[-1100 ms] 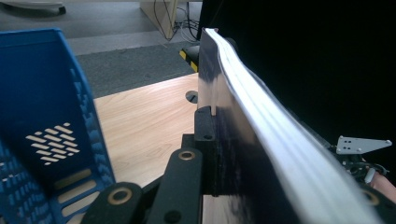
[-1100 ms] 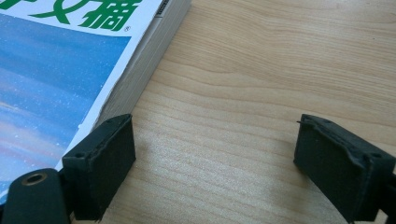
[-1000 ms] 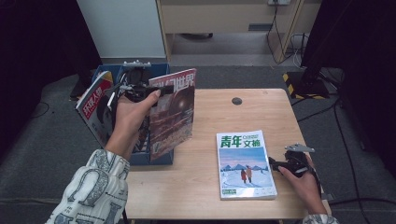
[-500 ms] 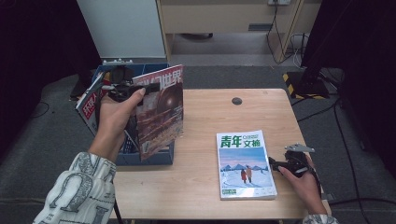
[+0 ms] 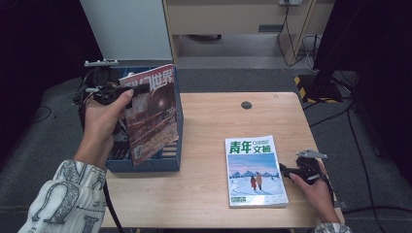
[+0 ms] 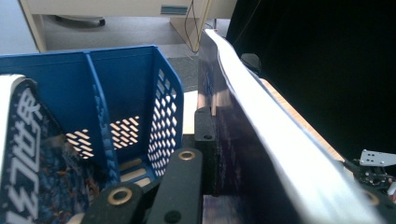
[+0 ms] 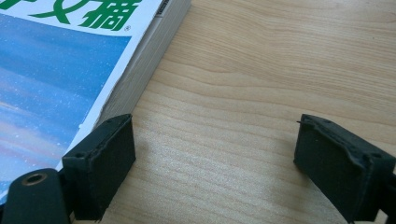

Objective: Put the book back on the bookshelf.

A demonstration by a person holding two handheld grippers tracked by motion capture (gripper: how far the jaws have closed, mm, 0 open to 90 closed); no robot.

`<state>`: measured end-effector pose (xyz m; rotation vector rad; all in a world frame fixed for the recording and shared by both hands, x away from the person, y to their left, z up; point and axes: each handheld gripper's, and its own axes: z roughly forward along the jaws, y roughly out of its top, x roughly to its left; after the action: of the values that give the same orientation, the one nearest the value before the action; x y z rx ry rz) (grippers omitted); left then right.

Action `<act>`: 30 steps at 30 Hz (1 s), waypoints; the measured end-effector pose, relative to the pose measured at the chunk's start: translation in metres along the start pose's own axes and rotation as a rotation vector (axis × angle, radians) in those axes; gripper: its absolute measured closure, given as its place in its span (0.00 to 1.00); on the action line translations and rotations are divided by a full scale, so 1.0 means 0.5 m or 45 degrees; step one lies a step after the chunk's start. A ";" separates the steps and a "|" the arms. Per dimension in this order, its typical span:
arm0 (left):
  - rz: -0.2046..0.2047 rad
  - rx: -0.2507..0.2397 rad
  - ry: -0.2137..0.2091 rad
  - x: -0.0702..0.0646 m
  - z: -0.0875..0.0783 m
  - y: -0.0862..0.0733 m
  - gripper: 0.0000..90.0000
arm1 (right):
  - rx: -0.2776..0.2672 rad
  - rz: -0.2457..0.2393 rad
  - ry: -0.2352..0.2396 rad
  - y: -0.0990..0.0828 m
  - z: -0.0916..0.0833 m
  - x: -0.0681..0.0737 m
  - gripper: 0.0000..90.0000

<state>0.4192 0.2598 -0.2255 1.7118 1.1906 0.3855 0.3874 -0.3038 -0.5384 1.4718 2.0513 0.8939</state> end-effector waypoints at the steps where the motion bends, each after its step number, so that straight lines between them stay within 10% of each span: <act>1: -0.002 -0.004 0.004 0.003 -0.002 0.000 0.93 | 0.000 0.001 0.000 0.000 0.000 0.000 0.14; 30: -0.030 -0.026 0.092 0.042 -0.044 -0.002 0.93 | 0.000 0.002 0.001 0.000 0.000 0.000 0.14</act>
<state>0.4132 0.2893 -0.2213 1.6771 1.2542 0.4466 0.3873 -0.3037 -0.5384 1.4734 2.0514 0.8950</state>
